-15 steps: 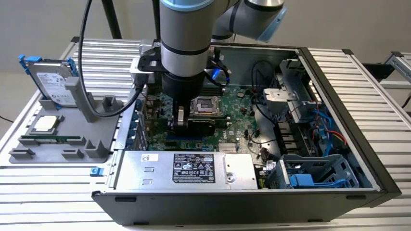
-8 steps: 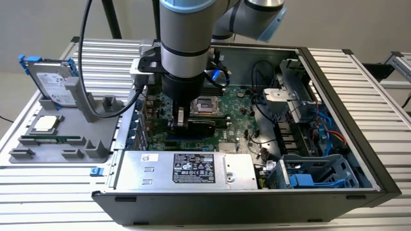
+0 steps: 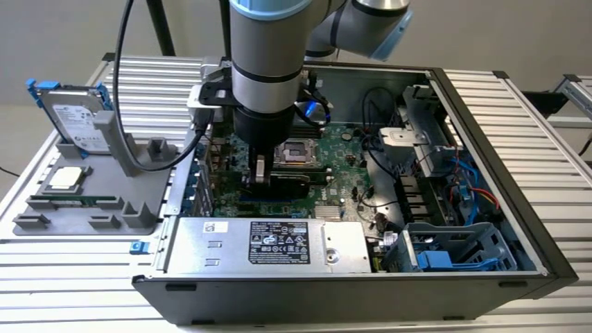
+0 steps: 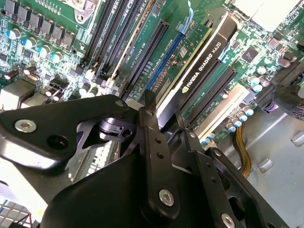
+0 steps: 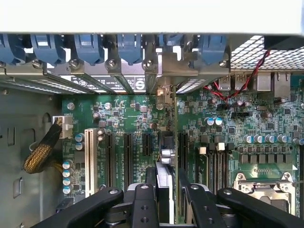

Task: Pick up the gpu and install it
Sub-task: 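Insert the gpu into the slot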

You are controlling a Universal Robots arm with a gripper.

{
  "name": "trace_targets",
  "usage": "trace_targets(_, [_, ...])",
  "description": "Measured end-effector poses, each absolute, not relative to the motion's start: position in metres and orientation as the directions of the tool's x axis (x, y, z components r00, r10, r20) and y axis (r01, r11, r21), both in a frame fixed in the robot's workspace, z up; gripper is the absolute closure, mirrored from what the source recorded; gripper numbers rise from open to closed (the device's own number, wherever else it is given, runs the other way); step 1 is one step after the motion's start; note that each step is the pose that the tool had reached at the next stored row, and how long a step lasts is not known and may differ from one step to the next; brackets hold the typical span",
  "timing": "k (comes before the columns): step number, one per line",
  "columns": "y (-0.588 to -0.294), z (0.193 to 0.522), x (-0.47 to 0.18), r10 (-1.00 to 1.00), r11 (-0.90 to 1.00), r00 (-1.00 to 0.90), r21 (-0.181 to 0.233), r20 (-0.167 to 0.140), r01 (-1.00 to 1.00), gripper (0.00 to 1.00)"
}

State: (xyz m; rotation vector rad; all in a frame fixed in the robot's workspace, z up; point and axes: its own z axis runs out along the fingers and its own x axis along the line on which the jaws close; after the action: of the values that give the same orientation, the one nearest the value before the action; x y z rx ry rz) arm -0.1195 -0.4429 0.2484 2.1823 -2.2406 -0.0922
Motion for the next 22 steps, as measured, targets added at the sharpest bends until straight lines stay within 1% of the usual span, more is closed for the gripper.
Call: trace_targets(22, [-0.4453, 0.2454, -0.1199, -0.999, 0.025, -0.027, 0.052, -0.032, -0.998, 1.0])
